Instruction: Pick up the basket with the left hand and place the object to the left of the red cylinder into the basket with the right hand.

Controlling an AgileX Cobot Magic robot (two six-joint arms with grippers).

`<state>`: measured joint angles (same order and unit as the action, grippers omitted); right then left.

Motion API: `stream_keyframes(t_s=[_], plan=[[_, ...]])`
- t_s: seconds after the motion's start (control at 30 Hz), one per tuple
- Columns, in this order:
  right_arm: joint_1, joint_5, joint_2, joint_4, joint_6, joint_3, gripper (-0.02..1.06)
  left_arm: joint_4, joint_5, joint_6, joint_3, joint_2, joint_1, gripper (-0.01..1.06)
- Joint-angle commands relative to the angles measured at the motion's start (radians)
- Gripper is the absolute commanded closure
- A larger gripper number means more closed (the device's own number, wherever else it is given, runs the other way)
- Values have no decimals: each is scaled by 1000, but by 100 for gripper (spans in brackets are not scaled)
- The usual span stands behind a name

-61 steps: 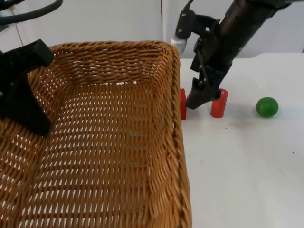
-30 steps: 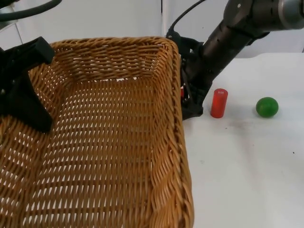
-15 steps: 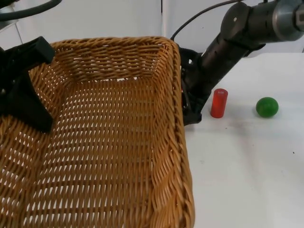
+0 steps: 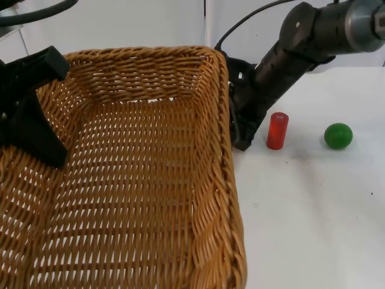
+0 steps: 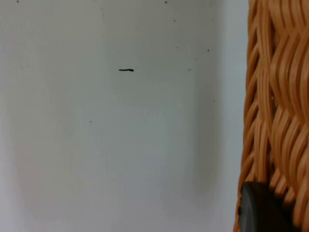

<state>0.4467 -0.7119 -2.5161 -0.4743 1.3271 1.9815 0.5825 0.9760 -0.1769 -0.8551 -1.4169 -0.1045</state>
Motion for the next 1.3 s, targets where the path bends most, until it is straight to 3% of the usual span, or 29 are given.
stream_keyframes(t_s=[0.0,0.03,0.1,0.37,0.53,1.27], plan=[[7,20,6,0,8,3,87,36,5,1,-7,10,1,105],[7,20,6,0,8,3,87,36,5,1,-7,10,1,105],[7,14,16,0,8,3,105,36,5,1,-7,10,1,105],[5,-73,89,2,-12,3,105,32,1,1,-7,10,1,105],[5,-174,219,2,-87,3,105,30,-3,1,-7,10,1,105],[5,-326,534,8,-202,3,105,26,-8,1,-7,10,1,105]])
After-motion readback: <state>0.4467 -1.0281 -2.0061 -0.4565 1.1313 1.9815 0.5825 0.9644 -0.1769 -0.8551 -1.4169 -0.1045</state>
